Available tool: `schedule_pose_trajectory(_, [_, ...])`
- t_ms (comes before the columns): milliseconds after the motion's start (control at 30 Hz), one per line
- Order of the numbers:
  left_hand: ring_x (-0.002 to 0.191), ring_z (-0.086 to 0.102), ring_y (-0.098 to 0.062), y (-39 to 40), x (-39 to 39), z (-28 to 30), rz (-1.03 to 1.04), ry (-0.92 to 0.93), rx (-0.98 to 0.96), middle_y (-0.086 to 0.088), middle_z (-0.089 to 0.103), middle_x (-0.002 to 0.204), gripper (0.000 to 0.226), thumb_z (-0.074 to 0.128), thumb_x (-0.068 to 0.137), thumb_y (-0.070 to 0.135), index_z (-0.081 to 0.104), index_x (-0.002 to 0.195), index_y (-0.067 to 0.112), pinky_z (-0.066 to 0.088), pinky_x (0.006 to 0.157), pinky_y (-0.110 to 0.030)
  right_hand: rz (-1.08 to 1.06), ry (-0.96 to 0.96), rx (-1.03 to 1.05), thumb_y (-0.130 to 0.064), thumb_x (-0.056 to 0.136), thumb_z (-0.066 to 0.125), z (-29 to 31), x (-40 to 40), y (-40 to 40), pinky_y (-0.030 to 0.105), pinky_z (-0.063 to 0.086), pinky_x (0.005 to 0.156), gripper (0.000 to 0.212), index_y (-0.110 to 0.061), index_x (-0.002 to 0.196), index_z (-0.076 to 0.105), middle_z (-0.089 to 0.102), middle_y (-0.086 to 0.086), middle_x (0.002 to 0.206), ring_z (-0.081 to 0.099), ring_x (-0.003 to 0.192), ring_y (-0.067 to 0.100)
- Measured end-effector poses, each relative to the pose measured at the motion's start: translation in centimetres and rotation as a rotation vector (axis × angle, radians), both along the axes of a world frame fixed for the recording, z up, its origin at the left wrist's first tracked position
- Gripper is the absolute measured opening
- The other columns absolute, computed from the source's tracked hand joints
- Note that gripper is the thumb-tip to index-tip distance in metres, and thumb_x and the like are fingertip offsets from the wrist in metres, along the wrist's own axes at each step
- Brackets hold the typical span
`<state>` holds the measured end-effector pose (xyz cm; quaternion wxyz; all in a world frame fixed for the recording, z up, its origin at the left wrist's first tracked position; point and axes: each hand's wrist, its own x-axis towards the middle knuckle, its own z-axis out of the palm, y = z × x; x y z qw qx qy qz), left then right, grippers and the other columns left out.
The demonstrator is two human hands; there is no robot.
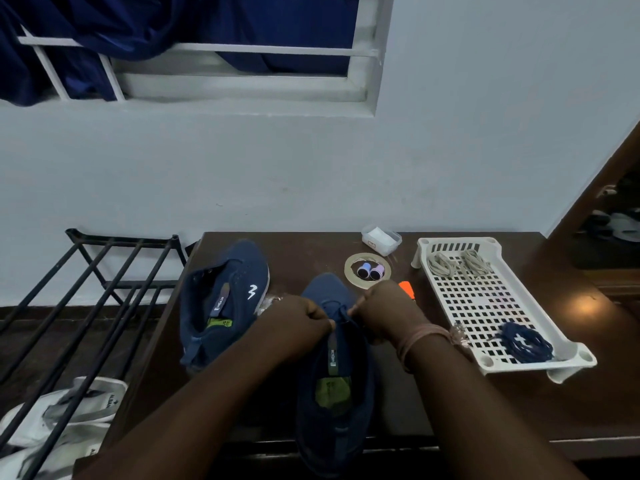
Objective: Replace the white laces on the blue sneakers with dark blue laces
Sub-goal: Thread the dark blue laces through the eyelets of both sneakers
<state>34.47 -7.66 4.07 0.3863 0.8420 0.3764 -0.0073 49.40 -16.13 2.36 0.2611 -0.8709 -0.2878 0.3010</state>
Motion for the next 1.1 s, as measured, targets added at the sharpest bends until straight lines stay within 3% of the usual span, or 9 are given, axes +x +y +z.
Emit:
schedule_pose_trajectory(133, [0.075,0.066,-0.011,0.2,0.0,-0.3,-0.011,0.057,0.028,0.006,0.071,0.080,0.024,0.069,0.087,0.046,0.076,0.085,0.023,0.054,0.073,-0.029,-0.194,0.103,0.122,-0.024,0.084,0.061,0.0,0.2,0.4,0.041,0.061,0.078,0.019,-0.007,0.088,0.066,0.070,0.016,0.088,0.070,0.081,0.030])
schedule_pose_trajectory(233, [0.084,0.065,-0.012,0.3,-0.4,0.3,0.020,0.103,0.085,0.005,0.068,0.087,0.031,0.069,0.083,0.057,0.071,0.089,0.026,0.055,0.078,-0.031,-0.507,0.120,0.591,-0.009,0.086,0.054,2.5,1.7,0.3,0.028,0.055,0.055,0.017,-0.001,0.073,0.062,0.064,0.005,0.058,0.060,0.048,0.017])
schedule_pose_trajectory(367, [0.098,0.063,-0.017,0.9,-1.1,1.3,0.059,0.135,0.077,-0.001,0.066,0.108,0.049,0.072,0.080,0.059,0.065,0.109,0.020,0.055,0.091,-0.038,-0.778,-0.256,1.123,-0.019,0.091,0.047,6.2,2.4,-0.9,0.016,0.048,0.062,0.011,-0.009,0.096,0.051,0.065,0.002,0.080,0.064,0.068,0.001])
schedule_pose_trajectory(467, [0.091,0.065,-0.016,1.5,-1.5,1.9,0.026,0.192,0.039,-0.003,0.068,0.103,0.039,0.072,0.084,0.052,0.066,0.103,0.018,0.054,0.085,-0.032,-0.438,-0.354,0.752,-0.016,0.095,0.048,6.1,1.3,-1.5,0.012,0.039,0.057,0.010,-0.015,0.105,0.049,0.059,-0.005,0.080,0.058,0.070,0.001])
schedule_pose_trajectory(600, [0.107,0.063,-0.021,1.8,-1.6,2.2,-0.091,0.303,0.145,-0.007,0.066,0.120,0.036,0.073,0.088,0.028,0.064,0.120,0.014,0.050,0.088,-0.030,0.206,-0.343,-0.100,-0.020,0.095,0.053,2.1,0.7,-0.4,0.033,0.052,0.082,0.021,-0.008,0.104,0.068,0.069,0.009,0.103,0.064,0.095,0.027])
schedule_pose_trajectory(733, [0.119,0.059,-0.023,1.2,-1.6,1.7,-0.202,0.387,0.179,-0.005,0.060,0.134,0.061,0.078,0.082,0.025,0.052,0.137,0.017,0.048,0.092,-0.030,0.296,-0.314,-0.232,-0.019,0.097,0.052,1.5,0.0,-0.2,0.032,0.047,0.077,0.025,0.001,0.105,0.065,0.066,0.016,0.104,0.062,0.095,0.029])
schedule_pose_trajectory(833, [0.116,0.061,-0.023,1.0,-1.4,1.0,-0.270,0.433,0.199,-0.006,0.063,0.130,0.055,0.077,0.082,0.027,0.059,0.133,0.017,0.050,0.096,-0.033,-0.002,-0.120,0.032,-0.016,0.092,0.048,2.8,0.7,0.1,0.033,0.045,0.070,0.015,-0.008,0.085,0.059,0.059,0.013,0.084,0.053,0.072,0.022])
schedule_pose_trajectory(967, [0.116,0.062,-0.023,0.9,-1.2,0.7,-0.289,0.450,0.219,-0.007,0.065,0.129,0.048,0.075,0.085,0.027,0.063,0.130,0.015,0.050,0.097,-0.032,-0.625,0.533,0.820,-0.019,0.087,0.040,5.3,1.6,0.1,0.033,0.049,0.050,0.022,-0.005,0.081,0.056,0.058,0.014,0.067,0.057,0.057,0.027])
schedule_pose_trajectory(1100, [0.118,0.060,-0.026,1.1,-1.2,0.5,-0.232,0.415,0.313,-0.007,0.060,0.131,0.059,0.078,0.081,0.032,0.056,0.132,0.015,0.051,0.096,-0.036,-0.813,0.230,1.006,-0.029,0.072,0.044,5.8,3.0,-0.6,0.035,0.038,0.053,0.017,-0.016,0.063,0.043,0.048,0.005,0.060,0.042,0.051,0.026])
